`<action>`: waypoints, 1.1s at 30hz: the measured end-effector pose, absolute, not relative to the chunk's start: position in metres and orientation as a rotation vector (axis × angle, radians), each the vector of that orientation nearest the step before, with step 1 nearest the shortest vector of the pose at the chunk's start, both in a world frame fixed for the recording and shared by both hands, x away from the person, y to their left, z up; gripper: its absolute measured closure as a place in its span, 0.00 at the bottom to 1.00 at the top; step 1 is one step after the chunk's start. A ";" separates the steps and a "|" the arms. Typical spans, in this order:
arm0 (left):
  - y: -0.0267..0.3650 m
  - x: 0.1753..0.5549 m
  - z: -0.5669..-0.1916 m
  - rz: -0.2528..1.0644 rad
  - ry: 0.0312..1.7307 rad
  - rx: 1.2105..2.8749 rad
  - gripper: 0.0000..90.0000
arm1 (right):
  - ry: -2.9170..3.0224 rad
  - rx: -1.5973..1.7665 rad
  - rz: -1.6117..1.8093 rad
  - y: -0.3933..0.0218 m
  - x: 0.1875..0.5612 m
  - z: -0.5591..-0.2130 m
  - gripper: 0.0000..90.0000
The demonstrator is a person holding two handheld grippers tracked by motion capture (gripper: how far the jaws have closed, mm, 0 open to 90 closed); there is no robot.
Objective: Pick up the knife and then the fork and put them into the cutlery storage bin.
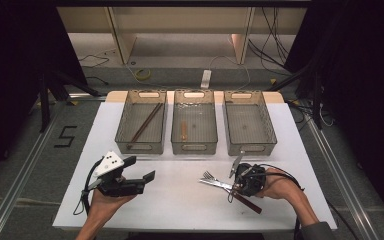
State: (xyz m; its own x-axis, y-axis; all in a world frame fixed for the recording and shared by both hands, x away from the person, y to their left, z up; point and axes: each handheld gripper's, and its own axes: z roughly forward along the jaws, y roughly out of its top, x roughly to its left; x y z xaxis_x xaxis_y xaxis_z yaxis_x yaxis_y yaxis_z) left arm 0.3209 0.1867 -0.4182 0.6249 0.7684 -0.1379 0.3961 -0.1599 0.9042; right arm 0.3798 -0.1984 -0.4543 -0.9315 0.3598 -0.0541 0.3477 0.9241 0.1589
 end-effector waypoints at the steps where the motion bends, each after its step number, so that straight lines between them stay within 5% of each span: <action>1: 0.187 0.321 -0.418 0.437 0.946 1.778 0.16 | 3.007 0.528 0.222 -0.199 0.380 -0.454 0.84; 33: 0.187 0.321 -0.418 0.439 0.950 1.777 0.17 | 2.919 0.640 0.548 -0.214 0.382 -0.432 0.86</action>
State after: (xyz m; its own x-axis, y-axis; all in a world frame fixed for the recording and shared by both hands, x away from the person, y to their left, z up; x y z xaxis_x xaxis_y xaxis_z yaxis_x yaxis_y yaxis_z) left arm 0.3207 0.1871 -0.4180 0.6210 0.7720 -0.1358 0.3967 -0.1600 0.9039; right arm 0.3823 -0.2139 -0.4317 -0.9061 0.4224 -0.0231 0.3853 0.8466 0.3671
